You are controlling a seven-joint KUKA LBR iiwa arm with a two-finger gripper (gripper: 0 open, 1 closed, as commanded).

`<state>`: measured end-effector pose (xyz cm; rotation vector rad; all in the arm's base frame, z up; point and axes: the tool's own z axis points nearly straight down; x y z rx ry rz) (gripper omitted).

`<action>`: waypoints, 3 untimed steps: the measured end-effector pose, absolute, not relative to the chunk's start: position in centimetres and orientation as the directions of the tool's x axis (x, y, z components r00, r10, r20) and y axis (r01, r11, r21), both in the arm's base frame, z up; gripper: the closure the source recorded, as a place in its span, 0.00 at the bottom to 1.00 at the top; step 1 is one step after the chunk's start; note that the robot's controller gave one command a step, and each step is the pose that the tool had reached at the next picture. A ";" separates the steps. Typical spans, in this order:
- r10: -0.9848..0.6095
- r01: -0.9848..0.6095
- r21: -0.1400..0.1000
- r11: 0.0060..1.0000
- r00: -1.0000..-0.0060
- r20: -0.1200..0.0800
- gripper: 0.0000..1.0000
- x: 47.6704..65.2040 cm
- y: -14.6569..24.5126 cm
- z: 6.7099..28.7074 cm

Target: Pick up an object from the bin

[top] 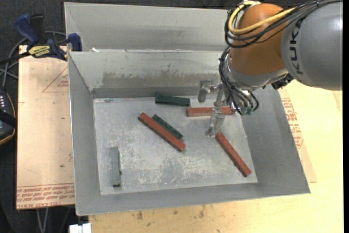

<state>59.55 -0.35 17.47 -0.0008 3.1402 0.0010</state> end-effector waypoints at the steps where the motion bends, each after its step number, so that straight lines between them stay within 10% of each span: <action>1: 0.090 0.090 0.002 0.996 -0.996 0.002 0.00 58.4 1.6 13.7; 2: 0.332 0.332 0.001 0.943 -0.943 0.005 0.00 56.3 6.6 6.8; 3: 0.332 0.332 0.001 0.943 -0.943 0.000 1.00 56.4 6.5 7.1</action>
Offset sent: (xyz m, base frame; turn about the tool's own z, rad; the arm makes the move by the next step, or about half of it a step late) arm -0.0108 0.0178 -0.0361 0.0930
